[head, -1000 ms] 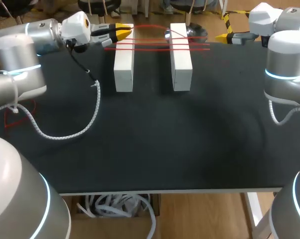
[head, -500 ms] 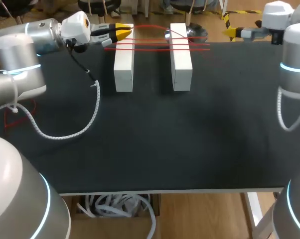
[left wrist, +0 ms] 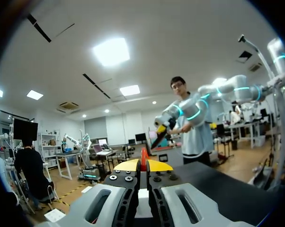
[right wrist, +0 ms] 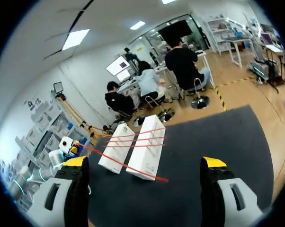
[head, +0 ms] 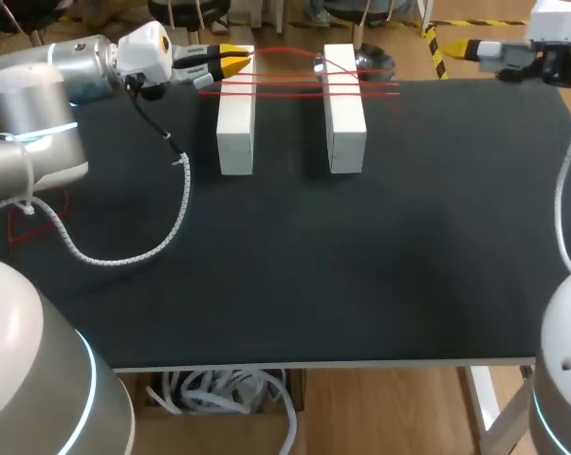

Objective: Grab the tape and strap the tape.

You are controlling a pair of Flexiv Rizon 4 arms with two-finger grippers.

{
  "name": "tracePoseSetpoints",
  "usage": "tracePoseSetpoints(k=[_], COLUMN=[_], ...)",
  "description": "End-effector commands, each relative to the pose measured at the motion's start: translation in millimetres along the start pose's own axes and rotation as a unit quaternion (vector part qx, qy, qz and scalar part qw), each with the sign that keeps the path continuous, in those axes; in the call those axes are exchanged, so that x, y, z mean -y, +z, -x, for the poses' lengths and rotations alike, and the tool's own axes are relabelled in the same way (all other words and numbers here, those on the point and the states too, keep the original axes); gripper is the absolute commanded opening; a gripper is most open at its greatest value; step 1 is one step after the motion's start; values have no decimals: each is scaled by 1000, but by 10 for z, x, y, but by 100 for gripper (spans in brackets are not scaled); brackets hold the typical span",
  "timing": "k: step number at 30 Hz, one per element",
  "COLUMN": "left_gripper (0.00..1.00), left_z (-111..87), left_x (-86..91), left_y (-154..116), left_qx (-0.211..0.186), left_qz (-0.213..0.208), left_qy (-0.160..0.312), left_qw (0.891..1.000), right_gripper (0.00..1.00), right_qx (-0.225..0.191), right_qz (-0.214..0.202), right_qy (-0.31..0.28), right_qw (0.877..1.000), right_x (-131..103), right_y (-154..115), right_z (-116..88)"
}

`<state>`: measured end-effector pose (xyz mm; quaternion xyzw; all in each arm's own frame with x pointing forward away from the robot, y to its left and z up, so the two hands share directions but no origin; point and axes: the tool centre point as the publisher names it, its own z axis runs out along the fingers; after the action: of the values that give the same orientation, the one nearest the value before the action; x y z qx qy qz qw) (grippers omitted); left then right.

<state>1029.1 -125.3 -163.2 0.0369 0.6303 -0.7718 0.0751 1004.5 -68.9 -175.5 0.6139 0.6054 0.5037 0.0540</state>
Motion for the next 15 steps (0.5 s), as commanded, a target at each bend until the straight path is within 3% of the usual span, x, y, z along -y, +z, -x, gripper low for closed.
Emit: tracePoseSetpoints(k=[1,5,15], left_gripper=[0,0,0], left_z=[-2,-2,-2], left_x=[-10,-10,-10], left_y=[2,2,2], left_qx=[1,1,1], left_qz=[-1,-1,-1], left_qy=[1,1,1], left_qw=[1000,1000,1000], right_gripper=[100,100,100], right_qx=[91,106,152], right_qz=[180,247,311], right_qy=[69,38,23], right_qw=[977,962,938], right_x=[241,435,820], right_y=[-445,-532,-389], right_z=[-188,-272,-365])
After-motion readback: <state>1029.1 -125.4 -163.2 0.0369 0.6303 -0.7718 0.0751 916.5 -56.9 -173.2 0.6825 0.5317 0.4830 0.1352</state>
